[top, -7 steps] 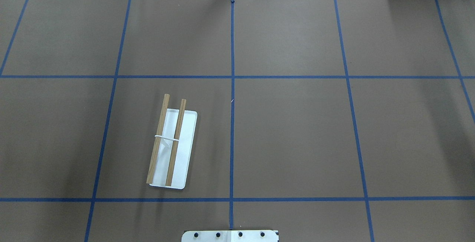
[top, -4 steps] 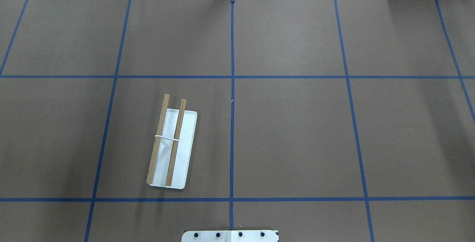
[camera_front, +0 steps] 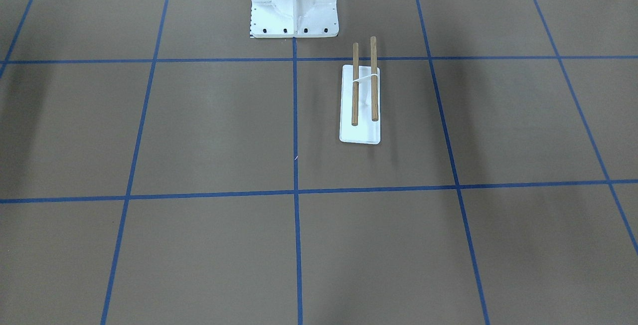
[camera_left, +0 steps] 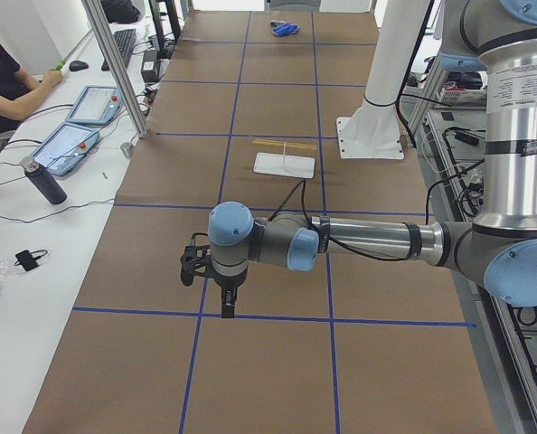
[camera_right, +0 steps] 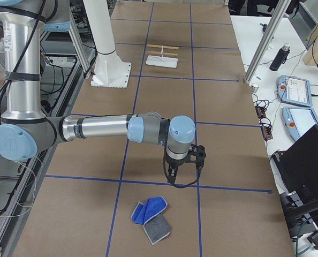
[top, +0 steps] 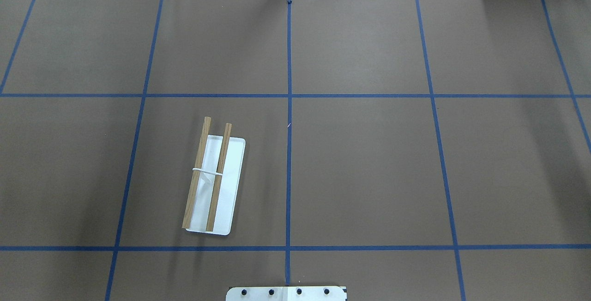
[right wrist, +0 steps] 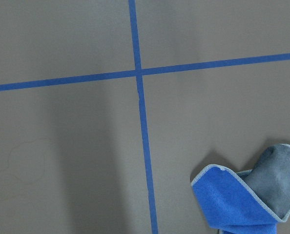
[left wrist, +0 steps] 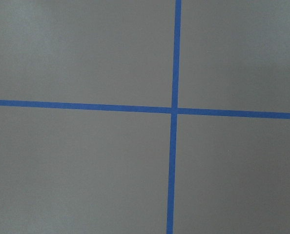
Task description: Hang towel on rack
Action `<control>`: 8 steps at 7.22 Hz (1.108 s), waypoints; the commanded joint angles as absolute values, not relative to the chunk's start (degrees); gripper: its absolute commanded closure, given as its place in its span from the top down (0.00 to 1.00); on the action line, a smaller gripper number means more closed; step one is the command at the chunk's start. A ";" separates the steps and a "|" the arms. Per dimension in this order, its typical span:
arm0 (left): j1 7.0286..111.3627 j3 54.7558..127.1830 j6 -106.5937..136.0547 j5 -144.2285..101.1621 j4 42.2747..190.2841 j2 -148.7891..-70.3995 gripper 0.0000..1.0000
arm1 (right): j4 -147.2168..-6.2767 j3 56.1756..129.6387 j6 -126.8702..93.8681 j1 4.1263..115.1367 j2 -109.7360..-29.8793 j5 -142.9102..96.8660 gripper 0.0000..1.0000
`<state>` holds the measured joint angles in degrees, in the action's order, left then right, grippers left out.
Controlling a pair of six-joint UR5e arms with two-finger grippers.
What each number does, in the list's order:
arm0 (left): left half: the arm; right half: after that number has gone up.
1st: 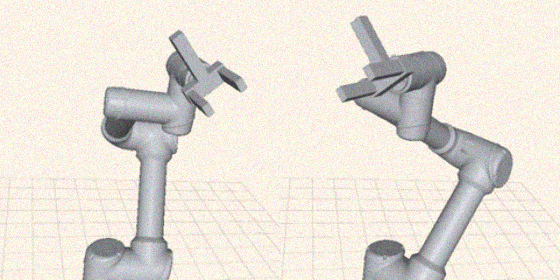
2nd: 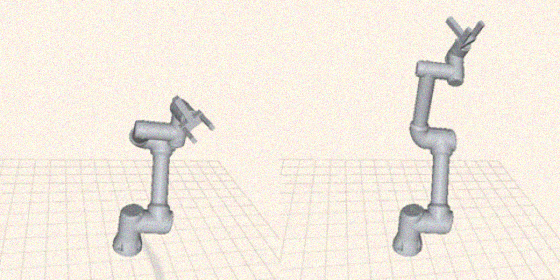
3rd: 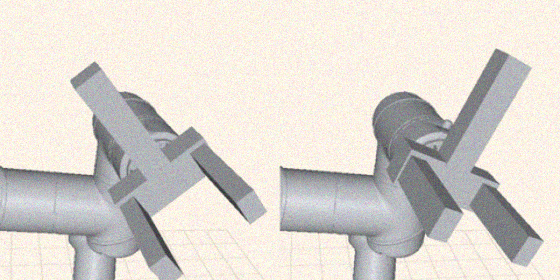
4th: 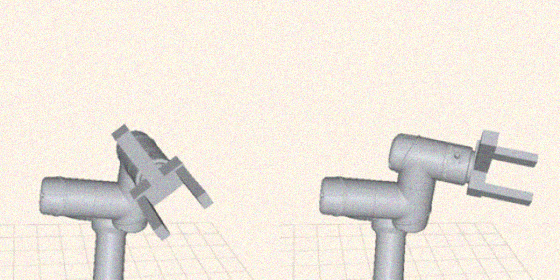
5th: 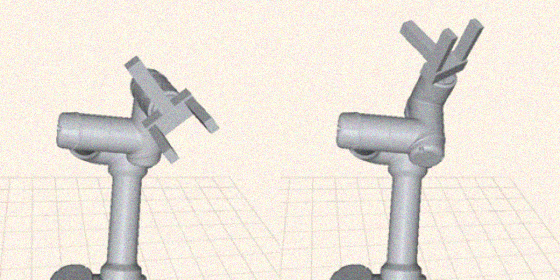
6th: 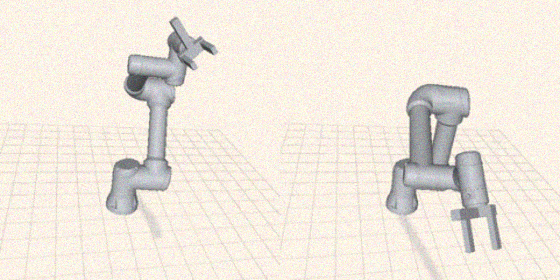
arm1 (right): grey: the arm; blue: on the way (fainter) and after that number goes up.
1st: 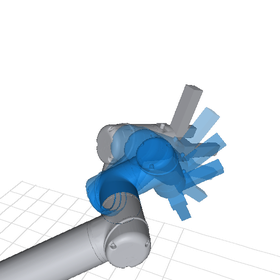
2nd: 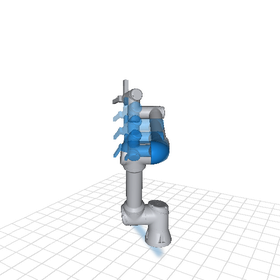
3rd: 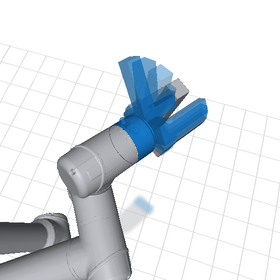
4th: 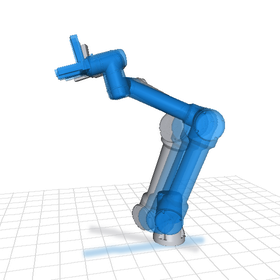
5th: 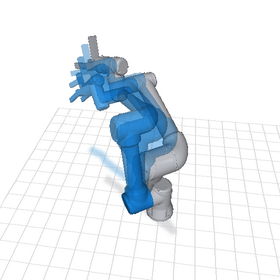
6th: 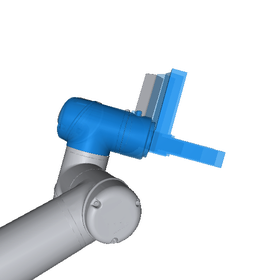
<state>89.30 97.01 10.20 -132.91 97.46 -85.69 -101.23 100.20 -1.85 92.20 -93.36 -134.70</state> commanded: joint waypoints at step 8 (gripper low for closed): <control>89.12 96.59 10.11 -133.33 97.91 -86.13 0.98 | -100.90 99.32 -2.02 92.11 -92.55 -135.00 1.00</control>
<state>89.20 96.78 10.20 -133.22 97.79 -85.86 -100.95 99.67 -1.96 92.12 -92.55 -134.66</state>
